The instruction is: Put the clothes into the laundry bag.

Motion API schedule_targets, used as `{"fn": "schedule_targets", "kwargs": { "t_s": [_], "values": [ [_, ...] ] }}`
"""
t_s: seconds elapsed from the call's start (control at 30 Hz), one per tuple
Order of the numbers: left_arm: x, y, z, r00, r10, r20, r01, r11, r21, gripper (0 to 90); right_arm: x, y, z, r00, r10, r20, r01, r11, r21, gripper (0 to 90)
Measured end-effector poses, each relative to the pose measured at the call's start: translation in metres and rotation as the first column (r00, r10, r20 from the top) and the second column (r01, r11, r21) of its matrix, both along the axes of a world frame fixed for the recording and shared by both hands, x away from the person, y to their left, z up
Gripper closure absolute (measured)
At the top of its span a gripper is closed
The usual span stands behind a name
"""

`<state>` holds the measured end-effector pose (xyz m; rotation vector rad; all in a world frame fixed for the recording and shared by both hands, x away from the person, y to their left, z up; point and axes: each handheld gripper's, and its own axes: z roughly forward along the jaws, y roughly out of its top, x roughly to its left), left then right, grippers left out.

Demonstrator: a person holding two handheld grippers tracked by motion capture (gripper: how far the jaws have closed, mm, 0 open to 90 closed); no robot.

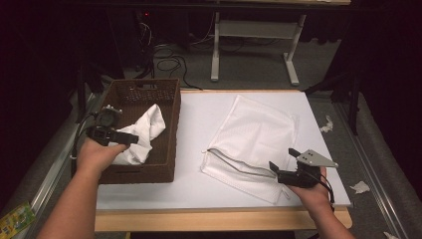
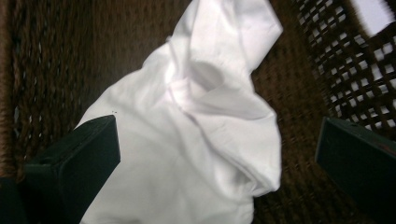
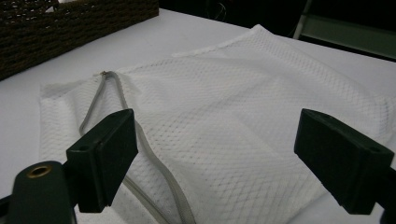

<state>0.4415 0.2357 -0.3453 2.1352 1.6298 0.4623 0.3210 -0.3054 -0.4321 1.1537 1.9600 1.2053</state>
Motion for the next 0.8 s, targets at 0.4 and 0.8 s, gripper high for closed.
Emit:
{"fn": "schedule_targets", "kwargs": {
  "t_s": [0.4, 0.8],
  "values": [
    [0.021, 0.023, -0.017, 0.9803, 0.086, -0.178, -0.090, 0.9958, -0.015, 0.3, 0.000, 0.000, 0.001, 1.0000, -0.006, 0.000, 0.006, 1.0000, 0.001, 14.1],
    [0.043, 0.022, -0.033, 0.9387, 0.086, -0.334, -0.090, 0.9959, 0.005, 3.2, -0.002, 0.001, 0.001, 1.0000, 0.001, 0.003, -0.001, 1.0000, -0.006, 14.2]
  ]
}}
